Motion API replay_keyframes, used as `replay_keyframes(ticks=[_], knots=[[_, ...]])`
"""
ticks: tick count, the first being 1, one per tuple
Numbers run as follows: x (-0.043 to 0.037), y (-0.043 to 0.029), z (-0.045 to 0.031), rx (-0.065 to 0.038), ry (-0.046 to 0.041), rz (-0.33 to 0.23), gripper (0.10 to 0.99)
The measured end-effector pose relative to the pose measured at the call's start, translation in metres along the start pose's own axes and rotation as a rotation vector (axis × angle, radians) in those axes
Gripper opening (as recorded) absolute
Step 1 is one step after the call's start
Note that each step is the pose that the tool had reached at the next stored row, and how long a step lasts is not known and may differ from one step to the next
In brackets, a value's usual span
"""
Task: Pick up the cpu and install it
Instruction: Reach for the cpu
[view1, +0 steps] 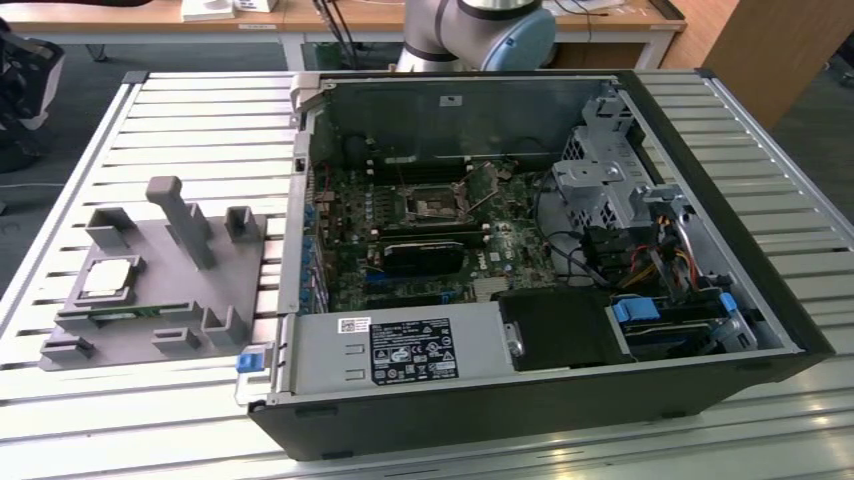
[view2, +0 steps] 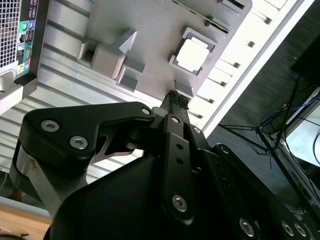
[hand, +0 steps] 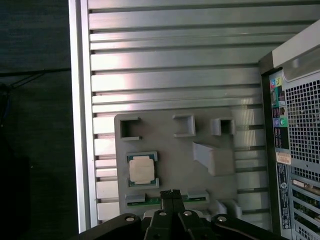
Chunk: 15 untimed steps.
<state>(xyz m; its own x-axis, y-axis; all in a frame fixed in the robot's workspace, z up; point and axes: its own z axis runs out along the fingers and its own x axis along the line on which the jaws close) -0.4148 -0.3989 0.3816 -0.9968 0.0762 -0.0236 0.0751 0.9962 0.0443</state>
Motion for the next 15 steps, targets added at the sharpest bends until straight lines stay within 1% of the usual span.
replay_keyframes(ticks=[15], knots=[[0.0099, -0.0008, 0.0004, 0.000, 0.0000, 0.000, 0.106]])
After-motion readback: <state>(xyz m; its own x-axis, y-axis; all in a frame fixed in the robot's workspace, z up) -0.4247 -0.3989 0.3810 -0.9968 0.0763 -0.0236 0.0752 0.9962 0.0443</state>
